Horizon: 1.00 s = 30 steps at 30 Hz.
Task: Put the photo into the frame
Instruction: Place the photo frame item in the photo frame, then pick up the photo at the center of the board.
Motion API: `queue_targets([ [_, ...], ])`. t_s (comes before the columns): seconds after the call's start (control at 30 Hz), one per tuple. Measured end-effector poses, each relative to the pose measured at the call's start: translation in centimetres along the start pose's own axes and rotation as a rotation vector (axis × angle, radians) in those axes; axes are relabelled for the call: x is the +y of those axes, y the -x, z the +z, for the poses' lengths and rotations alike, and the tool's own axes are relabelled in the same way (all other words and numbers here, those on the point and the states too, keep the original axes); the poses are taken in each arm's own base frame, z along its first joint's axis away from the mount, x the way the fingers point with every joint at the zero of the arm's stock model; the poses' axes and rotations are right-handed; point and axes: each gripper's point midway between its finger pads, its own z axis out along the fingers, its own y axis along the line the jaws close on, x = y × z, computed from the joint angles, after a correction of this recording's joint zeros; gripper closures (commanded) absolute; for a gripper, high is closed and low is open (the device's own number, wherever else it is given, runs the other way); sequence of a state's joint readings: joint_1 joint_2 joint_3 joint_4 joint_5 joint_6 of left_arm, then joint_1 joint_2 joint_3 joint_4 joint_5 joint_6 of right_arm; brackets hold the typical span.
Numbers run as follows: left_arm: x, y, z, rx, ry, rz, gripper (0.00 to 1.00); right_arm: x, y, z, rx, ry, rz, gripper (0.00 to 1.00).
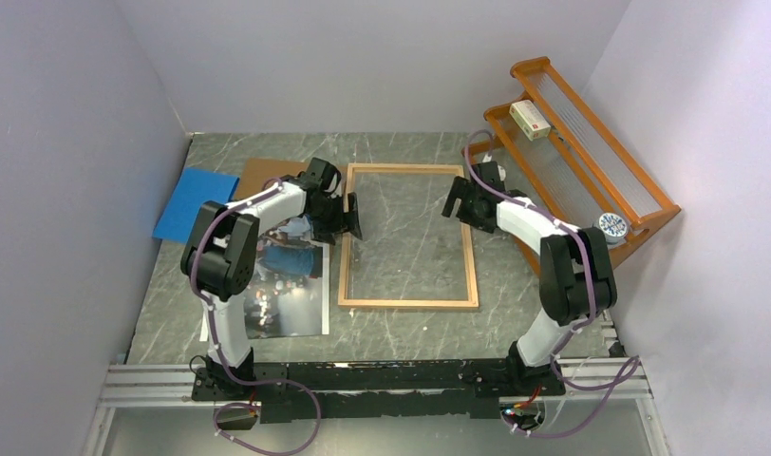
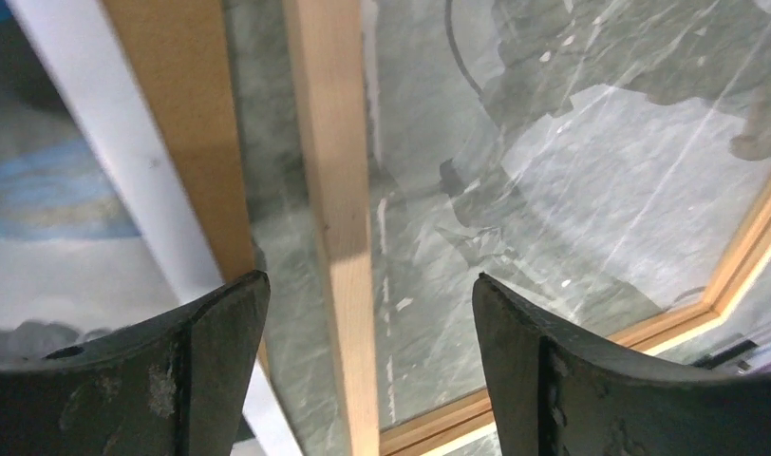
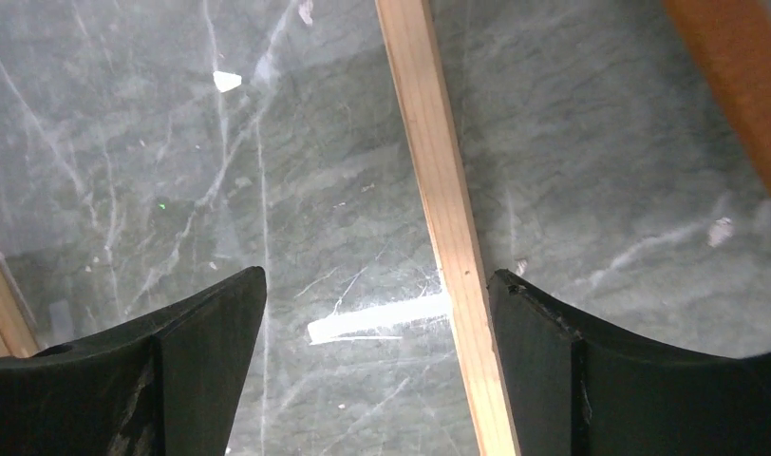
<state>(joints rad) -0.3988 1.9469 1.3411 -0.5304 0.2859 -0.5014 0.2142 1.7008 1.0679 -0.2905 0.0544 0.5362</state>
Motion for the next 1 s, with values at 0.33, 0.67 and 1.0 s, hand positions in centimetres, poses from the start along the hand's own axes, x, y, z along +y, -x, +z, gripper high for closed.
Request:
queue_targets([
  [0.33,0.7,1.9,-6.5,-0.163,0.135,0.013,0.14,5.9,1.4,-7.5,-0.168,0.077,-0.003,0.23],
  [0.67,7.5,4.0,-11.4,-0.376,0.265,-0.176,0.38,20.2,-11.7,-13.7,0.007,0.426,-0.022,0.42],
  [1.0,14.9,1.9,-8.9,-0.329,0.361,-0.309,0.46,27.2,-21.5,-8.8,0.195,0.395,-0.054,0.43],
])
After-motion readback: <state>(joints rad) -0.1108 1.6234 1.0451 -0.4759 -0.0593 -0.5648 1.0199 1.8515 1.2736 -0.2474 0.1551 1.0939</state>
